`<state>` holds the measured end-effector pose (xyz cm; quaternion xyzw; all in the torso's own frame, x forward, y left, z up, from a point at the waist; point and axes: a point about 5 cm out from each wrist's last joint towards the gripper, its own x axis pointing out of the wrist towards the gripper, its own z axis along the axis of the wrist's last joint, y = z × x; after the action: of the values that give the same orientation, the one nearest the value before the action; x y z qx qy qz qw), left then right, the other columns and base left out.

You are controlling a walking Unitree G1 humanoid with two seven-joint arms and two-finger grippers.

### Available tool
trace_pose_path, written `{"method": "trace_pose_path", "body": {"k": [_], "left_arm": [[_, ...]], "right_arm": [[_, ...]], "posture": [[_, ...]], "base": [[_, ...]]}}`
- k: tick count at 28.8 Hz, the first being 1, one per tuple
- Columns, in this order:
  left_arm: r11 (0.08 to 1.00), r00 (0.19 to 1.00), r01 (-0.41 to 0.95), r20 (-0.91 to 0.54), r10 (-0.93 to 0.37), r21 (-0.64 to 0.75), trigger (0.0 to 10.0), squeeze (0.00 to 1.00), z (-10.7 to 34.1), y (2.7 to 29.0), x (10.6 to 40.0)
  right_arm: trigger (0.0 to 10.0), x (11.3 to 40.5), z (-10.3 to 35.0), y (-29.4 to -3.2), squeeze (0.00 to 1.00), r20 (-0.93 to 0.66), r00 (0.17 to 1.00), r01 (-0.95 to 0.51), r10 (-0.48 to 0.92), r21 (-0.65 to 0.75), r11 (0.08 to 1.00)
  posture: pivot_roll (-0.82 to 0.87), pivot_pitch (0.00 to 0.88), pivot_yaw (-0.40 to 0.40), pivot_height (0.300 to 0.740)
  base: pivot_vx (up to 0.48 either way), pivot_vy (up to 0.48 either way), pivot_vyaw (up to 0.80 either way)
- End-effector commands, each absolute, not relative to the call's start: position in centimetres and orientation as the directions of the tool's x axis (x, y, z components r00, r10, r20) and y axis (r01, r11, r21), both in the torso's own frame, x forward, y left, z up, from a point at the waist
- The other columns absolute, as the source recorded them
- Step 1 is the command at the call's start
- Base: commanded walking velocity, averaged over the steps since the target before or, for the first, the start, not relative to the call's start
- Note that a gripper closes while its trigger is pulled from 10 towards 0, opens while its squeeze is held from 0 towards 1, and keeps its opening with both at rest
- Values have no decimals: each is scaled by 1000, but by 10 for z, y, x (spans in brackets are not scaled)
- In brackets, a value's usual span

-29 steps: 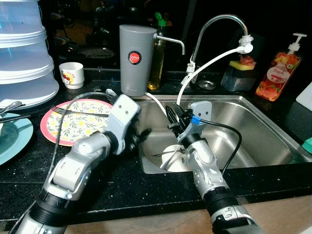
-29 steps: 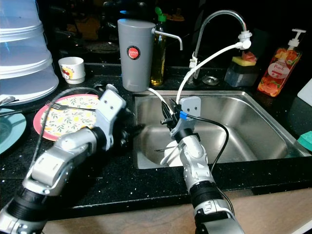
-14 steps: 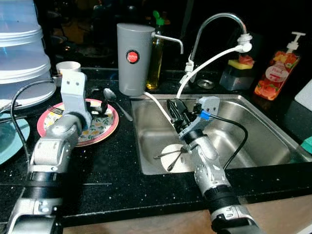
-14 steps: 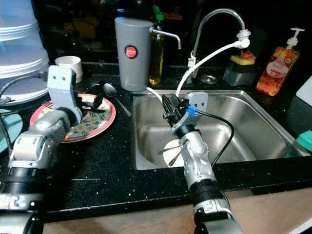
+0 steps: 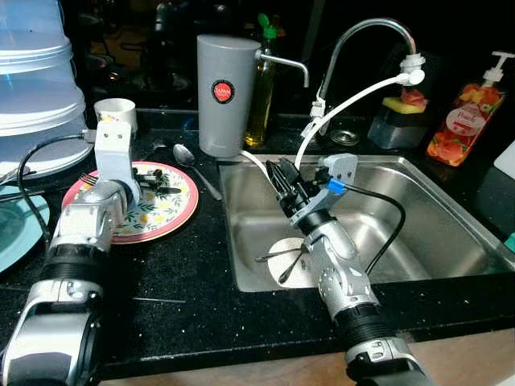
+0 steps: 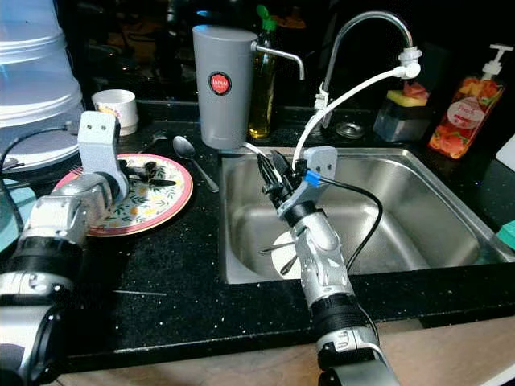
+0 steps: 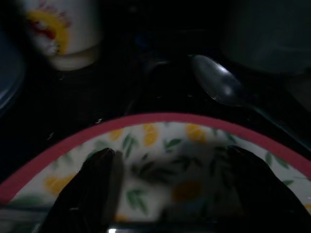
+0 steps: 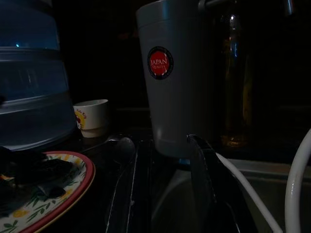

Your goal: Kitchen organization

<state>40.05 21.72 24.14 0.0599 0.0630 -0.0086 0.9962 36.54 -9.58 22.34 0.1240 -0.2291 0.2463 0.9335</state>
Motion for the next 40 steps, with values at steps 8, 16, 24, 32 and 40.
{"method": "trace_pose_path", "body": {"k": [8, 16, 24, 32, 40], "left_arm": [[940, 963, 152, -262, -71, 306, 10000, 0, 237, 219, 406], [812, 882, 357, -452, -131, 461, 0, 0, 232, 222, 397], [724, 829, 509, -491, -268, 466, 0, 0, 251, 207, 382], [617, 734, 677, -426, -529, 401, 0, 0, 288, 170, 347], [732, 805, 593, -224, -550, 334, 0, 0, 314, 161, 340]], "right_arm": [[10000, 366, 230, -100, 0, 497, 765, -525, 409, 114, 844], [10000, 366, 235, -102, 0, 503, 756, -532, 418, 101, 841], [10000, 368, 239, -104, 0, 511, 755, -531, 412, 106, 841], [10000, 370, 243, -109, 0, 519, 761, -522, 388, 138, 841], [10000, 371, 244, -112, 0, 525, 766, -518, 372, 161, 840]], "posture": [[60, 42, -73, 740], [62, 41, -76, 740], [62, 41, -76, 740], [70, 42, -78, 740], [77, 39, -82, 740]], "base": [[0, 0, 0], [0, 0, 0], [0, 0, 0], [0, 0, 0], [0, 0, 0]]}}
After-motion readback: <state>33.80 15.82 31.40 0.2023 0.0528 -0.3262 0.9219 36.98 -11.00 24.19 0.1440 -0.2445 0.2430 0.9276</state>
